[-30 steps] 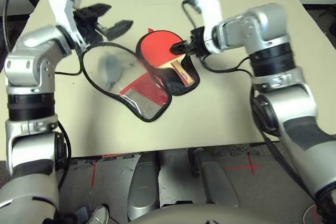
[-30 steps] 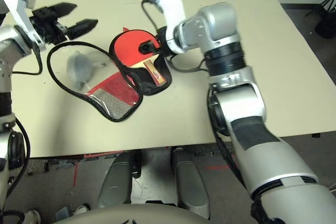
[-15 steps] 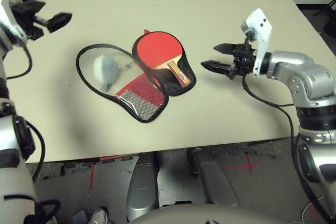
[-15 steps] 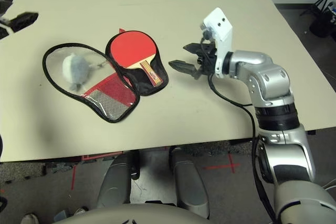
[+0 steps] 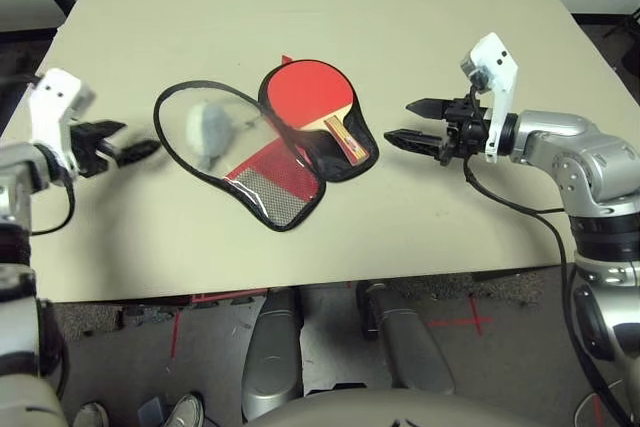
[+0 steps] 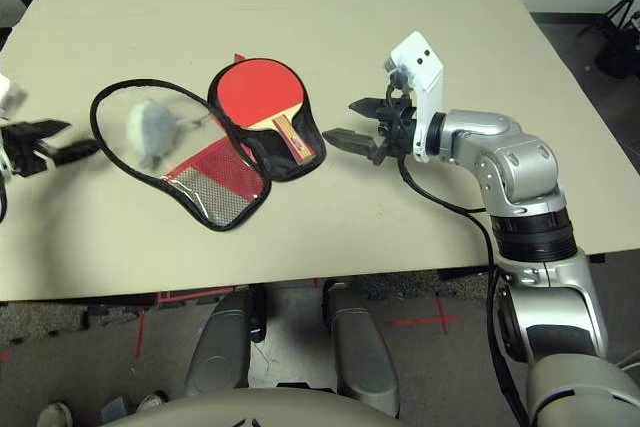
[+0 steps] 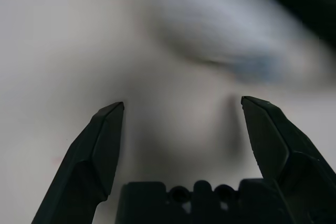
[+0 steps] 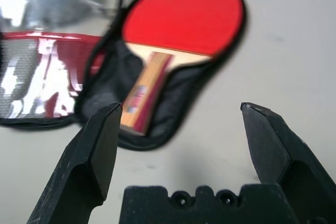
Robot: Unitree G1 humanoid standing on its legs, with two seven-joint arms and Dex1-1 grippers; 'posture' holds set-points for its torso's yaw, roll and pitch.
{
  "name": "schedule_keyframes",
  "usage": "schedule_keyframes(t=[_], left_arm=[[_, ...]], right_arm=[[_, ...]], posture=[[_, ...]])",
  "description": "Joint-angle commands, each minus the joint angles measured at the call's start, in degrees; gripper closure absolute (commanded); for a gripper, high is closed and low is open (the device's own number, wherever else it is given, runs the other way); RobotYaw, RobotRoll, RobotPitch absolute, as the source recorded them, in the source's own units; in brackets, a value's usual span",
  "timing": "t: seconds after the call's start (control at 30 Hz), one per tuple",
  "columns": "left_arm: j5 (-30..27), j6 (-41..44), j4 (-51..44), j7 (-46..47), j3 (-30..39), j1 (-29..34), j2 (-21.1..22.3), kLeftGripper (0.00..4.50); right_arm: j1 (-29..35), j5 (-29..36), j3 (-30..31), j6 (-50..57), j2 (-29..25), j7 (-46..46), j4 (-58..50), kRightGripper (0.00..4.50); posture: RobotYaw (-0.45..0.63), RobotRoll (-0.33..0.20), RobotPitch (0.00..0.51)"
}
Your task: Store the ping-pong paddle in its case and zip it.
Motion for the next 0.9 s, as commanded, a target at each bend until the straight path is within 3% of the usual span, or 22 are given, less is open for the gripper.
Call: schedule_keyframes(t=[0.03,0.23,0.37,0.5,0.63,0.77,0.9], left_arm=[[-6.1,12.8,-13.0,-2.7,-3.0,2.6,2.5,0.0],[-15.3,26.2,-24.4,-3.6,-5.1,-3.7,2.8,0.0],[-17.9,28.1,-22.7,-1.4,-5.7,-13.3,-1.7,0.0],[-17.5,27.1,-17.6,2.0,-5.6,-21.5,-7.3,0.0],[-12.5,18.2,-8.8,7.4,-7.2,-27.6,-15.6,0.0],[-9.4,12.7,-4.5,8.3,-9.4,-29.7,-19.3,0.0],[-10.1,11.9,-4.6,9.3,-7.8,-31.7,-21.5,0.0]], right_arm=[[-0.3,-0.2,-1.0,-0.3,-0.2,-0.9,1.1,0.03],[-0.2,-0.5,-1.2,-0.7,-0.5,-1.5,1.5,0.03],[-0.6,0.0,-2.0,0.0,-0.2,-2.3,1.2,0.03],[-1.3,0.4,-3.2,0.9,0.0,-3.3,1.8,0.03],[-3.2,1.9,-6.6,4.2,1.1,-6.7,3.5,0.03],[-4.7,3.8,-9.7,8.4,2.3,-9.7,4.4,0.03],[-4.9,7.5,-12.2,17.3,3.4,-11.7,4.1,0.03]], posture=[[0.06,0.0,0.235],[0.04,0.0,0.231],[0.03,0.0,0.228],[0.01,0.0,0.22],[0.0,0.0,0.217],[-0.01,0.0,0.217],[-0.02,0.0,0.217]])
